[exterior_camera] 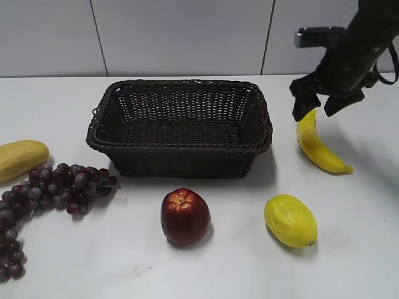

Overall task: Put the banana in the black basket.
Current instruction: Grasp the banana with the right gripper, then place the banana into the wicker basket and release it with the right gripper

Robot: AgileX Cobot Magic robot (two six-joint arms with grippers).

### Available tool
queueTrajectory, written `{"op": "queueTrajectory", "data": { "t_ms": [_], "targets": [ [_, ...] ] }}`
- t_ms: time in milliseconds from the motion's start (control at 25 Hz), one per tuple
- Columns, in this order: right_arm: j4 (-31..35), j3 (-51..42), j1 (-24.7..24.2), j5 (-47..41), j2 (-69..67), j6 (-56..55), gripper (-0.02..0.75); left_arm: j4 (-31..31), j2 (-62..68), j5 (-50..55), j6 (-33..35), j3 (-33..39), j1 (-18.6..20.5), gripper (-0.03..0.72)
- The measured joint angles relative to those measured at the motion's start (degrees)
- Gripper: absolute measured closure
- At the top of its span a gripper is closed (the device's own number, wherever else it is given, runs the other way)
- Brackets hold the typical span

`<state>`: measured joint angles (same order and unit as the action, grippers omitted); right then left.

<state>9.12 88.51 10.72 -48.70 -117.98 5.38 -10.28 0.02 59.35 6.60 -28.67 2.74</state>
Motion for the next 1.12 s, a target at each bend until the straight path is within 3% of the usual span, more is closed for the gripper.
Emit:
{"op": "queueTrajectory", "data": {
  "t_ms": [400, 480, 560, 600, 840, 1120],
  "targets": [
    [-2.1, 0.0, 0.0, 1.3, -9.3, -2.2, 0.191, 0.0, 0.0, 0.0, 0.0, 0.0, 0.0, 0.449],
    [-2.4, 0.2, 0.0, 1.6, -9.6, -2.3, 0.252, 0.0, 0.0, 0.0, 0.0, 0.0, 0.0, 0.449],
    [-2.4, 0.2, 0.0, 1.6, -9.6, -2.3, 0.396, 0.0, 0.0, 0.0, 0.0, 0.0, 0.0, 0.449],
    [-2.4, 0.2, 0.0, 1.6, -9.6, -2.4, 0.425, 0.0, 0.0, 0.0, 0.0, 0.0, 0.0, 0.449],
    [-3.0, 1.9, 0.0, -0.9, -5.5, -2.3, 0.419, 0.0, 0.0, 0.0, 0.0, 0.0, 0.0, 0.449],
    [-2.7, 15.0, 0.7, -16.9, 0.1, 3.8, 0.419, 0.0, 0.0, 0.0, 0.0, 0.0, 0.0, 0.449]
  ]
}}
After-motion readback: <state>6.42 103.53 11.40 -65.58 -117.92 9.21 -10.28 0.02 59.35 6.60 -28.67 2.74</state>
